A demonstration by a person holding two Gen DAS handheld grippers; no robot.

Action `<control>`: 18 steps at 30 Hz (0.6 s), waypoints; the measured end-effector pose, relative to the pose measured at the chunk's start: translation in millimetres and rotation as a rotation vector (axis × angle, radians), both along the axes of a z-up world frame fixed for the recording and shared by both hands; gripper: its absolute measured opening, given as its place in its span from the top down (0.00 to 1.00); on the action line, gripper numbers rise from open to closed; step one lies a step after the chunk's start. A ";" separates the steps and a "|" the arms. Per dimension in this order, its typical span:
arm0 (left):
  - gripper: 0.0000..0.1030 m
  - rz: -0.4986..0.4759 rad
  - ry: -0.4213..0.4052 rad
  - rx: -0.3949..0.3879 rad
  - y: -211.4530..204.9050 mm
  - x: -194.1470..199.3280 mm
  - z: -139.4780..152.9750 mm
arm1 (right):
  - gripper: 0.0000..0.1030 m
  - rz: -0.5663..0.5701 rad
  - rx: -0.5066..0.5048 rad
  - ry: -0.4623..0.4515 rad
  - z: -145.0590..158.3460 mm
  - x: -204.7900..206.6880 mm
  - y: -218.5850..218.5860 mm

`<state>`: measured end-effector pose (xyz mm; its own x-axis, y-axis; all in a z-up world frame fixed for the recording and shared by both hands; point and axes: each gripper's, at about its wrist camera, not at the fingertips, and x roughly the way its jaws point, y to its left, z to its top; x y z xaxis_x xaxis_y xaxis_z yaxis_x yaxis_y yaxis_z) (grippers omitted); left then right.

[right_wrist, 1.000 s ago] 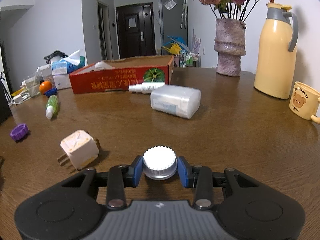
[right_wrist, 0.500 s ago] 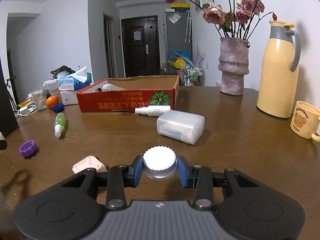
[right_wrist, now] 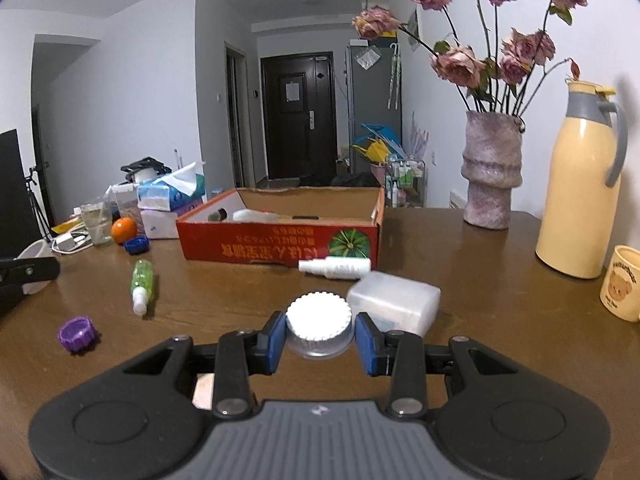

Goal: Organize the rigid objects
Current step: 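Carry the white cap and tape roll with both grippers toward the box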

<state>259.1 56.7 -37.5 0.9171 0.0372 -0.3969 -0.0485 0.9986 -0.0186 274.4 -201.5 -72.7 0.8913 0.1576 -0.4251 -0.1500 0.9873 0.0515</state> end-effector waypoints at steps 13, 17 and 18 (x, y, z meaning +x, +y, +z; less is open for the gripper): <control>0.57 -0.004 -0.044 -0.036 -18.7 35.2 24.4 | 0.64 0.000 0.039 -0.031 21.7 29.6 8.2; 0.57 -0.003 -0.049 -0.037 -25.3 47.9 27.4 | 0.64 -0.005 0.057 -0.042 27.7 40.3 9.1; 0.57 -0.001 -0.049 -0.037 -27.1 51.4 27.8 | 0.64 -0.005 0.060 -0.045 28.9 42.9 9.5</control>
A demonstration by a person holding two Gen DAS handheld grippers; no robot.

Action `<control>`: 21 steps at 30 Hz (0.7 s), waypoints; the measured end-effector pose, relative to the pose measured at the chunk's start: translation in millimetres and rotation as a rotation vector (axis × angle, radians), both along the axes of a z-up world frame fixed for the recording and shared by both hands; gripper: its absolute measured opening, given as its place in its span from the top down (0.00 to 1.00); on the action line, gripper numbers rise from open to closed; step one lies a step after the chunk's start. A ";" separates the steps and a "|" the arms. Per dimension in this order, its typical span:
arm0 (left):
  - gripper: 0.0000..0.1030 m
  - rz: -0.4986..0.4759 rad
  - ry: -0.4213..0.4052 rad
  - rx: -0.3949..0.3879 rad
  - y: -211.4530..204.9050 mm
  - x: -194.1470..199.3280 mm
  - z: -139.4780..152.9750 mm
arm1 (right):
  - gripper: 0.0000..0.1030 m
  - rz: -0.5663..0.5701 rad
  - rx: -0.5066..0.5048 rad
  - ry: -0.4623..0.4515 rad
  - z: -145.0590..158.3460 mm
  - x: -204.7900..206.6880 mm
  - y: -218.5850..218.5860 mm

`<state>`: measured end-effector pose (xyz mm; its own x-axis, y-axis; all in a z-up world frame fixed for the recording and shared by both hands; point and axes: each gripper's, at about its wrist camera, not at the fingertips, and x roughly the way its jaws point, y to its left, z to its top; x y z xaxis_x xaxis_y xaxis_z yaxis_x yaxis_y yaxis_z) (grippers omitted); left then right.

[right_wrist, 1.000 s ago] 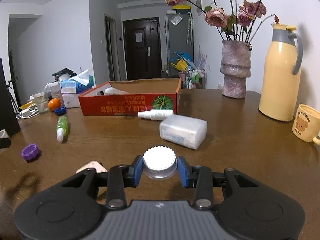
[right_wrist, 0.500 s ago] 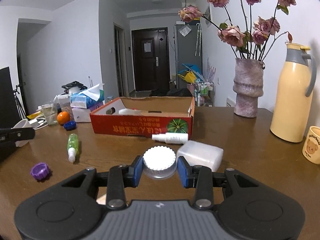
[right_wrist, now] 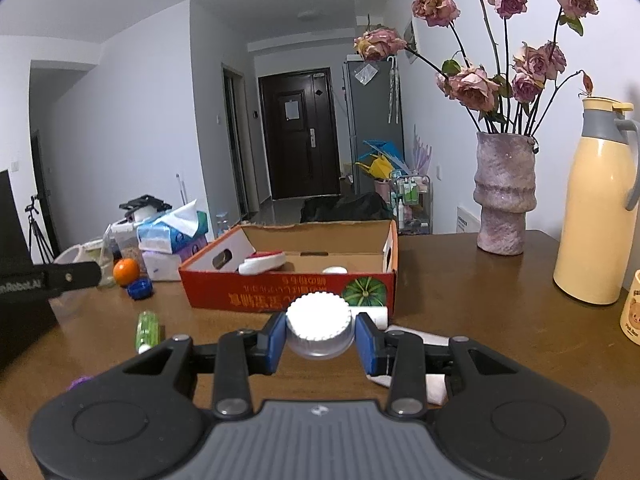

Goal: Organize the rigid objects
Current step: 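Carry the white cap and tape roll with both grippers toward the box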

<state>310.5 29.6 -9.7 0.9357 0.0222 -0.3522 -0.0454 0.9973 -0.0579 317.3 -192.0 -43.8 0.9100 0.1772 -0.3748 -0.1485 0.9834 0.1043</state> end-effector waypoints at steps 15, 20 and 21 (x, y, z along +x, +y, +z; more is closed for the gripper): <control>0.57 0.037 -0.028 -0.024 -11.3 54.5 13.3 | 0.64 0.000 0.023 -0.013 13.0 53.2 12.1; 0.57 0.049 -0.022 -0.051 -9.7 74.0 13.2 | 0.64 -0.003 0.031 -0.007 11.2 72.1 14.4; 0.57 0.050 -0.021 -0.055 -9.4 77.7 12.8 | 0.64 -0.004 0.035 -0.004 10.4 76.8 14.3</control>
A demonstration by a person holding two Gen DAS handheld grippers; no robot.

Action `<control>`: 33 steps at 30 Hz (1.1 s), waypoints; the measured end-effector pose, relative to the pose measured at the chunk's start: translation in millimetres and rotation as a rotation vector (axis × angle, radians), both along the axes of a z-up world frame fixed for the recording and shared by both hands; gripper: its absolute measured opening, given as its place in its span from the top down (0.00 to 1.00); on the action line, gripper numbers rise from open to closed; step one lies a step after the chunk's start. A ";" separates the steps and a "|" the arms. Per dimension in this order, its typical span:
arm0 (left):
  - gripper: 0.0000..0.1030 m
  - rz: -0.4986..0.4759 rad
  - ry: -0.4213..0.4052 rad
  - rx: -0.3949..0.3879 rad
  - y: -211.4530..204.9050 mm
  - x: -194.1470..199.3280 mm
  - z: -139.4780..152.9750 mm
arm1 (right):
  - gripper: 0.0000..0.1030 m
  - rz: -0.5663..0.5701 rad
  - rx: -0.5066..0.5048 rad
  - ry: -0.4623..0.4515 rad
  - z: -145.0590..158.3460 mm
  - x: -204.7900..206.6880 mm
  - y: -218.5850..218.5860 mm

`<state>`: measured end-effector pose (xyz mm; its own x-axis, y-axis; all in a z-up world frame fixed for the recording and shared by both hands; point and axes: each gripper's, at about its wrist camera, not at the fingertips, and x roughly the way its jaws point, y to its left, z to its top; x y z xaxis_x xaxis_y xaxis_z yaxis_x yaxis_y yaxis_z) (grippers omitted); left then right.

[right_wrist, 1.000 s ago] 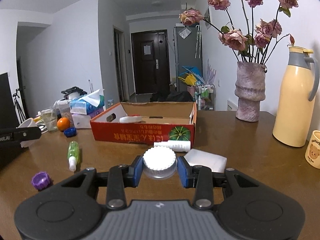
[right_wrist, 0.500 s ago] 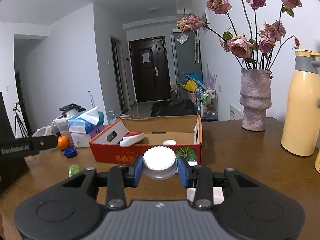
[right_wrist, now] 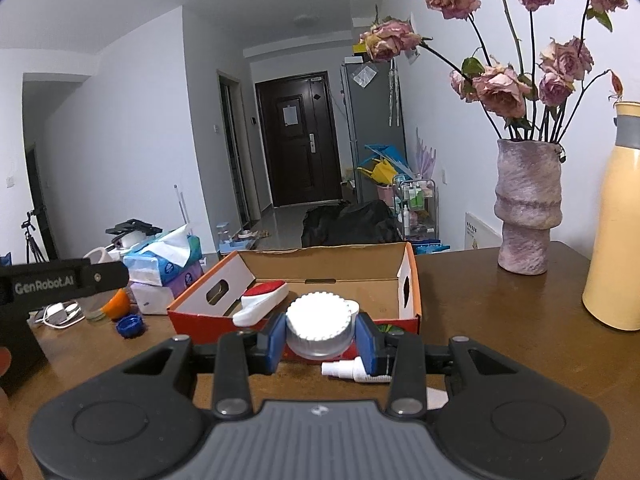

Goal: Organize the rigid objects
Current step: 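Carry the white cap and tape roll with both grippers toward the box, then lower the white cap and tape roll with both grippers into the box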

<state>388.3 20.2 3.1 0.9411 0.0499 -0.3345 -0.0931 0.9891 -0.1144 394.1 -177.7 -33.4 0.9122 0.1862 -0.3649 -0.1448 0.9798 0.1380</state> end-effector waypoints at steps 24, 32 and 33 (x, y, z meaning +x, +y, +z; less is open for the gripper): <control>0.57 0.041 0.045 0.030 -1.5 86.0 -10.7 | 0.64 0.001 -0.038 0.035 -14.3 77.6 19.9; 0.57 0.067 0.065 0.038 7.4 115.4 -14.8 | 0.64 -0.012 -0.053 0.048 -20.2 111.2 24.0; 0.57 0.070 0.068 0.039 8.5 118.8 -15.8 | 0.64 -0.013 -0.053 0.052 -21.2 115.0 24.8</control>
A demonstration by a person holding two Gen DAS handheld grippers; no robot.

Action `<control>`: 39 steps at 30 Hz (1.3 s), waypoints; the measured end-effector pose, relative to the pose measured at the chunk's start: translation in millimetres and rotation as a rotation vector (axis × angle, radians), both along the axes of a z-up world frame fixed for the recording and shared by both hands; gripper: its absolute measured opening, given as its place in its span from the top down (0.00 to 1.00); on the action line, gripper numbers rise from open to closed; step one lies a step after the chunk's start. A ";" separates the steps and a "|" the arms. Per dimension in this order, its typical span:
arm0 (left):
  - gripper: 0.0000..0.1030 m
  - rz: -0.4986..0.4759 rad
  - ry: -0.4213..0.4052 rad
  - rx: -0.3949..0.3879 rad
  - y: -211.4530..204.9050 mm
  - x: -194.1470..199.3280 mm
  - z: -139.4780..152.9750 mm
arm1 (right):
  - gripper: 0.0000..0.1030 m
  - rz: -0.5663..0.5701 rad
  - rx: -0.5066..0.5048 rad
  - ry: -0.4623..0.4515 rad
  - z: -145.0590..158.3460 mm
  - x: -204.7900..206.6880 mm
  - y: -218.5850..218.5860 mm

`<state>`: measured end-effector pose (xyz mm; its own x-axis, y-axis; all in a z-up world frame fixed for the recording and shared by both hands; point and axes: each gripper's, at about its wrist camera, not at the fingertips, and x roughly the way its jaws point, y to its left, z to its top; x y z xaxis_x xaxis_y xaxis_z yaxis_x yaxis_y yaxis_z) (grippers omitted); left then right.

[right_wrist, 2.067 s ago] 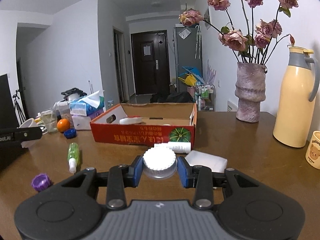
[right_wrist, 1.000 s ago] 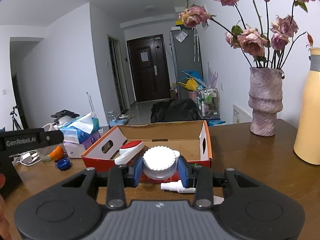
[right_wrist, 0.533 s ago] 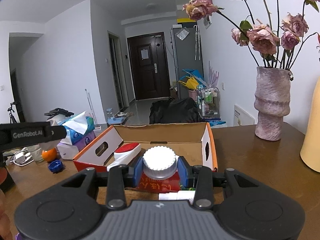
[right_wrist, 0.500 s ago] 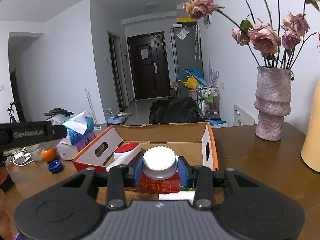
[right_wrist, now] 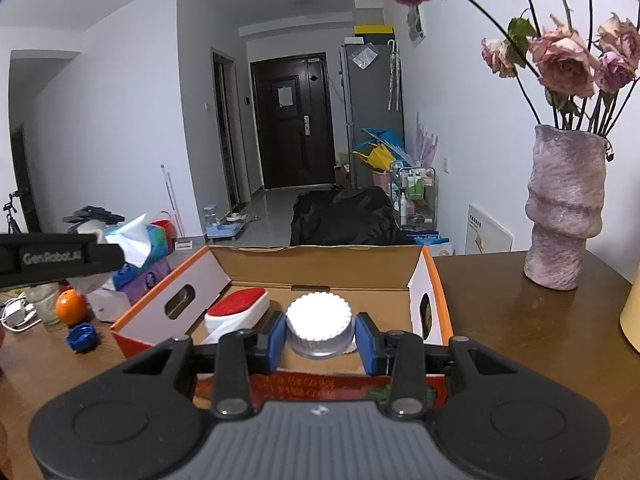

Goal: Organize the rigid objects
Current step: 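Lower the white cap and tape roll with both grippers into the box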

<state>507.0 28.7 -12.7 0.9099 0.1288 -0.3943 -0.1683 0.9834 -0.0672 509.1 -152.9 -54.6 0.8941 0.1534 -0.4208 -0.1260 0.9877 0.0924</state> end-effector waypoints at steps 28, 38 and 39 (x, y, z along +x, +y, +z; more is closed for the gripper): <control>0.57 0.002 0.056 0.009 17.2 78.6 -13.3 | 0.64 0.009 -0.054 0.067 -18.0 76.1 19.7; 0.57 -0.006 0.073 0.041 10.9 92.1 -21.9 | 0.64 0.022 -0.045 0.057 -17.1 80.1 18.1; 0.57 -0.010 0.081 0.042 10.2 94.1 -23.8 | 0.64 0.021 -0.047 0.061 -18.0 82.6 18.6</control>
<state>601.1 38.9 -36.5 0.8767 0.1380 -0.4609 -0.1619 0.9867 -0.0126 591.7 -134.3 -72.6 0.8635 0.1508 -0.4812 -0.1425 0.9883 0.0540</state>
